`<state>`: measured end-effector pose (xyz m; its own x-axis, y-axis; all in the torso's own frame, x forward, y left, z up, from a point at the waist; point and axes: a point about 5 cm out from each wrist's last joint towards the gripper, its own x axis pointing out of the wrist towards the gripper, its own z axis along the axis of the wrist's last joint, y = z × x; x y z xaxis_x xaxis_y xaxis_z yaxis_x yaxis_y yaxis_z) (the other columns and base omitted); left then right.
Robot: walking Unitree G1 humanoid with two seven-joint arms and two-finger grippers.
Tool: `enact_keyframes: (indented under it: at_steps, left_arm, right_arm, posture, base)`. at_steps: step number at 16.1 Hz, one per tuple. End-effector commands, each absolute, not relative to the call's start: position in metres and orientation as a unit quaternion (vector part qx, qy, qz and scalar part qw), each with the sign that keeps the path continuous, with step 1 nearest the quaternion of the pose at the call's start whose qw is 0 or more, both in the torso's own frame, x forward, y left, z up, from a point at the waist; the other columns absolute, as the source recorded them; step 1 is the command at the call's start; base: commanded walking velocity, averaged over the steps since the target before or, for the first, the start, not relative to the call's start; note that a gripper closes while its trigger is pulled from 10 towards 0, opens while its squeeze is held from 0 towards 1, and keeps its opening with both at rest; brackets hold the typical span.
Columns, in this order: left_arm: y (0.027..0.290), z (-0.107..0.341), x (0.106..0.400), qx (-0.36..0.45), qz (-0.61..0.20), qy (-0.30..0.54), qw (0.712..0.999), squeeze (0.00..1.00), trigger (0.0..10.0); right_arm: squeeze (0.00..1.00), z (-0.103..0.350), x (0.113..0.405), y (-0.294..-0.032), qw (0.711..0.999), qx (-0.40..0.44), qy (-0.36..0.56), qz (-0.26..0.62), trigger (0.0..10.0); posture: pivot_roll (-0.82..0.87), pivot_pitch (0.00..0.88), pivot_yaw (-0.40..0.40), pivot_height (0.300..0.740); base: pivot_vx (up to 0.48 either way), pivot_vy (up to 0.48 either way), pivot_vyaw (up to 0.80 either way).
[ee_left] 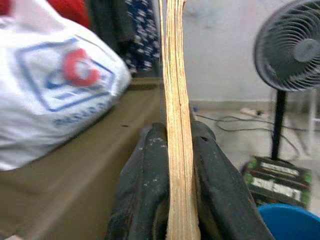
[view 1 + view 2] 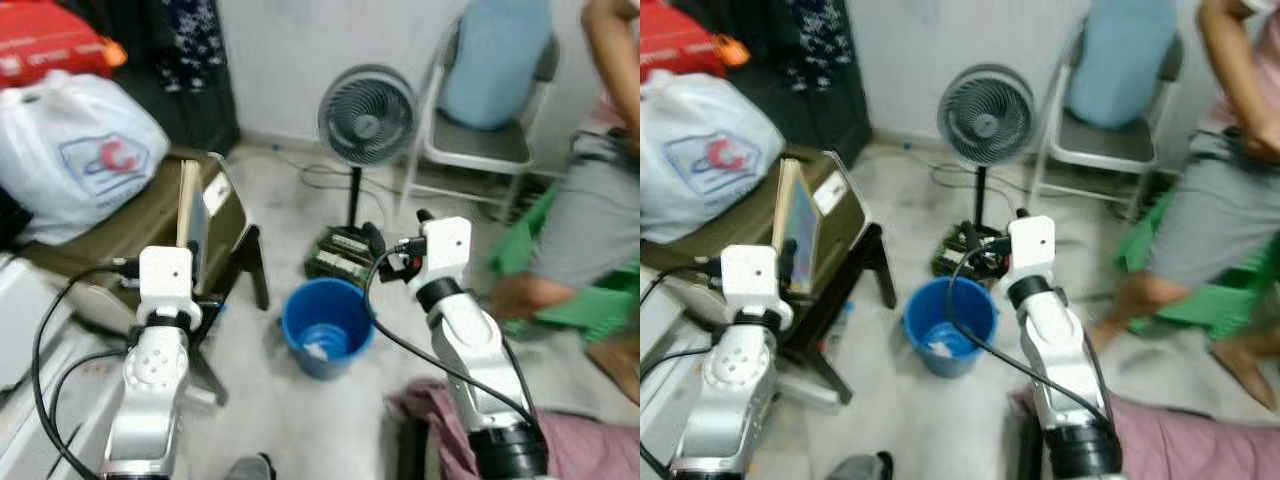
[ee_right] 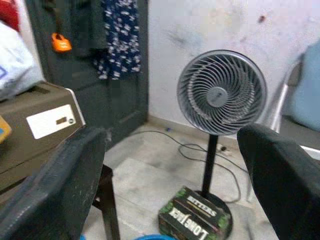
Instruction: Clean up the room
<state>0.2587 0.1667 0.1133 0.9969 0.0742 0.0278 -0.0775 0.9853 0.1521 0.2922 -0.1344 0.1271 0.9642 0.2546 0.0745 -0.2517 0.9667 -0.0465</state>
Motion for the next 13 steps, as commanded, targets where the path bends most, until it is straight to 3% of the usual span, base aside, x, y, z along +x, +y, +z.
enact_keyframes:
  at_steps: [1, 13]
  left_arm:
    - [0.1625, 0.121, 0.2594, 0.078, 0.032, -0.032, 0.996, 0.0, 10.0]
    - [0.1593, 0.1211, 0.2586, 0.081, 0.023, -0.031, 0.996, 0.0, 10.0]
  right_arm:
    - [0.0, 0.1284, 0.2926, -0.1364, 0.991, -0.02, -0.043, 0.125, 10.0]
    - [0.0, 0.1273, 0.2906, -0.1369, 0.991, -0.022, -0.042, 0.125, 10.0]
  posture:
    - [-0.03, 0.007, -0.016, 0.74]
    - [-0.03, 0.013, -0.014, 0.74]
  base:
    - [0.0, 0.0, 0.8]
    - [0.0, 0.0, 0.8]
